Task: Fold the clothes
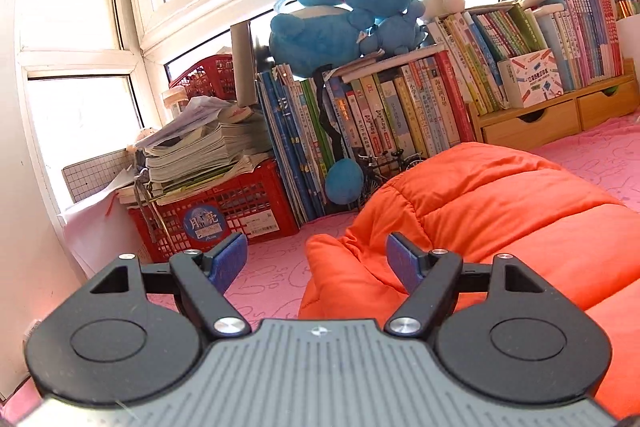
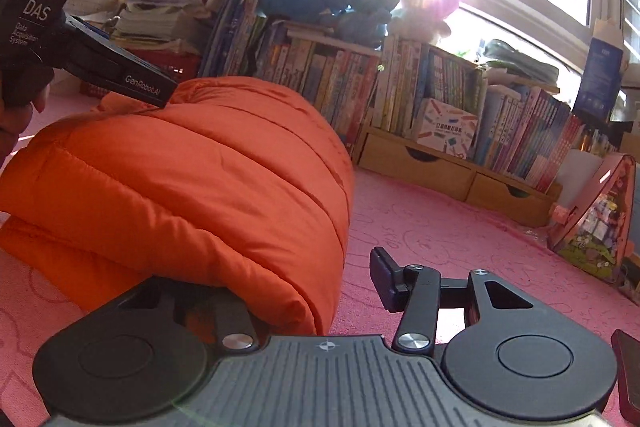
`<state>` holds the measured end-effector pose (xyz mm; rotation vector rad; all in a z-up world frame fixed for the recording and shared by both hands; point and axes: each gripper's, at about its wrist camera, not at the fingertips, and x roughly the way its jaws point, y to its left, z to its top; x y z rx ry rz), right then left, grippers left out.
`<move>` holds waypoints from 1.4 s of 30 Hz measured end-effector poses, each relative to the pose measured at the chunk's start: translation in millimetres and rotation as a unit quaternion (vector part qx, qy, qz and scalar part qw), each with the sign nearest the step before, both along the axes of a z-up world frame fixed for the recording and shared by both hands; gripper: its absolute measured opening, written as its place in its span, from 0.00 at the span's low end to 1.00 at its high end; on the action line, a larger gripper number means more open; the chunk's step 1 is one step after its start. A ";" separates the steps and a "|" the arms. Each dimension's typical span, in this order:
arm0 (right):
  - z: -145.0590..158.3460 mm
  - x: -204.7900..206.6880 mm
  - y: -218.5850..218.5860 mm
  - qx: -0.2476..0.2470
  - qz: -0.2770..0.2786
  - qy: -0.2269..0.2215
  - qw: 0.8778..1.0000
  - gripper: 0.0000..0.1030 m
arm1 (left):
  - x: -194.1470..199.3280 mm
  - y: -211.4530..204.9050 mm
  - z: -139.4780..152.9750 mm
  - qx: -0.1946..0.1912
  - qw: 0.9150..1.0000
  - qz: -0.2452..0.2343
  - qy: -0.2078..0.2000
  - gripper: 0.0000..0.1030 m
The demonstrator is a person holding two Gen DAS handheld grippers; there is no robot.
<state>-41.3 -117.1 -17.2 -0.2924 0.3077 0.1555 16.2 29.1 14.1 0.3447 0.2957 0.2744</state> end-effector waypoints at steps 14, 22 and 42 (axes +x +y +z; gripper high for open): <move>-8.7 -6.0 -26.1 0.086 -0.074 0.022 0.993 0.43 | 16.4 4.8 -27.7 -0.039 0.997 -0.028 0.053 0.74; -11.8 -8.7 -33.5 0.104 -0.080 0.033 0.991 0.44 | 16.7 3.3 -30.4 -0.034 0.997 -0.032 0.059 0.74; 12.3 42.9 -41.7 0.150 -0.092 0.071 0.982 0.33 | 73.0 3.5 -26.3 -0.052 0.994 -0.048 0.086 0.75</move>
